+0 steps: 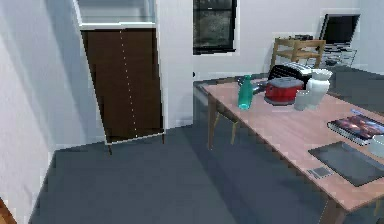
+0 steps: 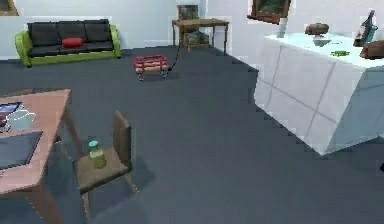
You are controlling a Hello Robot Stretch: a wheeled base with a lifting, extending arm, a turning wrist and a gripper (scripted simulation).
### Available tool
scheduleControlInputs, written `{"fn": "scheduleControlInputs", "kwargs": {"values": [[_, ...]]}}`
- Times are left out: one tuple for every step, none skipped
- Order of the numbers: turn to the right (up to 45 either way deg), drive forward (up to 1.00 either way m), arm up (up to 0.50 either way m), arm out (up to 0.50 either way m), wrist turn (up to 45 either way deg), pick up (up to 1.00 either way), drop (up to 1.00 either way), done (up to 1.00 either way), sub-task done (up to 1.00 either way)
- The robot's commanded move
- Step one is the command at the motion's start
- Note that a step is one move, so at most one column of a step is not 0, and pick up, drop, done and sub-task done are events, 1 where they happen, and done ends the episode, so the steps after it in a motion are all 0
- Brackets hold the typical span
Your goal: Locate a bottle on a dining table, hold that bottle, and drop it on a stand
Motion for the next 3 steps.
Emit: {"fn": "scheduleControlInputs", "kwargs": {"values": [[0.0, 0.50, 0.00, 0.00, 0.0, 0.00, 0.00, 0.00, 0.00], [-45.0, 0.00, 0.00, 0.00, 0.0, 0.00, 0.00, 0.00, 0.00], [-21.0, 0.00, 0.00, 0.00, 0.0, 0.00, 0.00, 0.00, 0.00]]}}
